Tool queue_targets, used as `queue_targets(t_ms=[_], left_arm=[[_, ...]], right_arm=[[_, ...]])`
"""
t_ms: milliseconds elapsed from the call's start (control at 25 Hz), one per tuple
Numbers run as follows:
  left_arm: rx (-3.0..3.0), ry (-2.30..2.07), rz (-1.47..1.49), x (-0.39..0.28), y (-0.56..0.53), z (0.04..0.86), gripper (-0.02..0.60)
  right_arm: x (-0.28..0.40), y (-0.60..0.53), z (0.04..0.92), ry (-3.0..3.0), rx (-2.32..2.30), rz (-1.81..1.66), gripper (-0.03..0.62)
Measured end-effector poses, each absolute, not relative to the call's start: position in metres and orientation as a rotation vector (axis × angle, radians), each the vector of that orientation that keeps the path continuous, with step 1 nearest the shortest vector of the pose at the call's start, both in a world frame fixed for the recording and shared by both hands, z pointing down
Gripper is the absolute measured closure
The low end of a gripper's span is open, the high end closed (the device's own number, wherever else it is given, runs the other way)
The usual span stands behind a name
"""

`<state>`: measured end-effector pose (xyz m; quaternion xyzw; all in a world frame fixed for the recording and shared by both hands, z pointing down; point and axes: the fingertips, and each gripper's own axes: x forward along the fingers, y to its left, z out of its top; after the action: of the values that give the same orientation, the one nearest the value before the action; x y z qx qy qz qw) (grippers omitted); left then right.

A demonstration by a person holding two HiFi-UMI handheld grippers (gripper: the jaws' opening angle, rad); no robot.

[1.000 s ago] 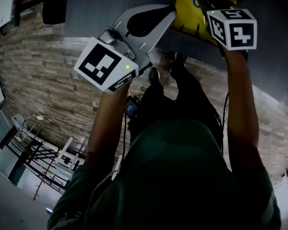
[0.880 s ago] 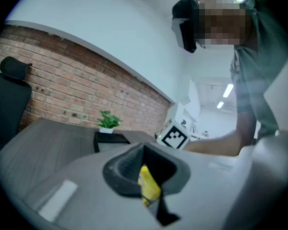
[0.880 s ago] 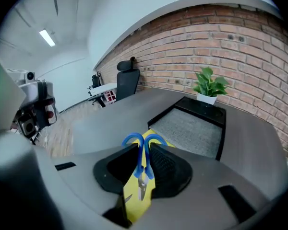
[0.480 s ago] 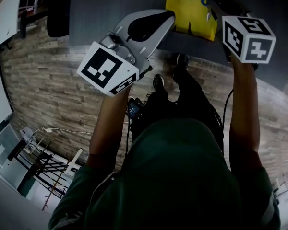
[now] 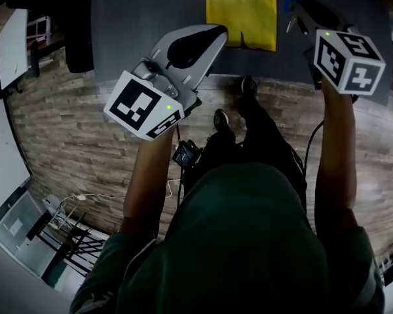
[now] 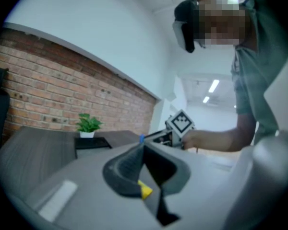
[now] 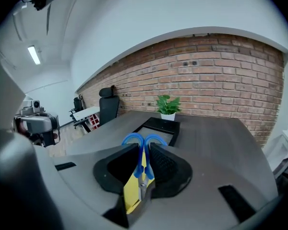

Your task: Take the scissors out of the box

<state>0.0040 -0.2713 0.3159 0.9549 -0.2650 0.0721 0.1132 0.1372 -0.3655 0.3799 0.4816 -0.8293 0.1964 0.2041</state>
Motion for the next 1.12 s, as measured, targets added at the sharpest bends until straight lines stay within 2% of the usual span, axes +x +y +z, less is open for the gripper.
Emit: queue_targets(t_ms=[320, 1120], left_arm=[[2.809, -0.72, 0.238, 0.023, -0.266, 0.321, 0.598], [2.772, -0.684, 0.263, 0.028, -0.288, 0.34, 0.598]], right_arm=[[0.187, -0.349, 0.406, -2.244, 1.445, 0.637, 0.52], [0.214, -0.352, 0.486, -2.097, 1.414, 0.797, 0.52]])
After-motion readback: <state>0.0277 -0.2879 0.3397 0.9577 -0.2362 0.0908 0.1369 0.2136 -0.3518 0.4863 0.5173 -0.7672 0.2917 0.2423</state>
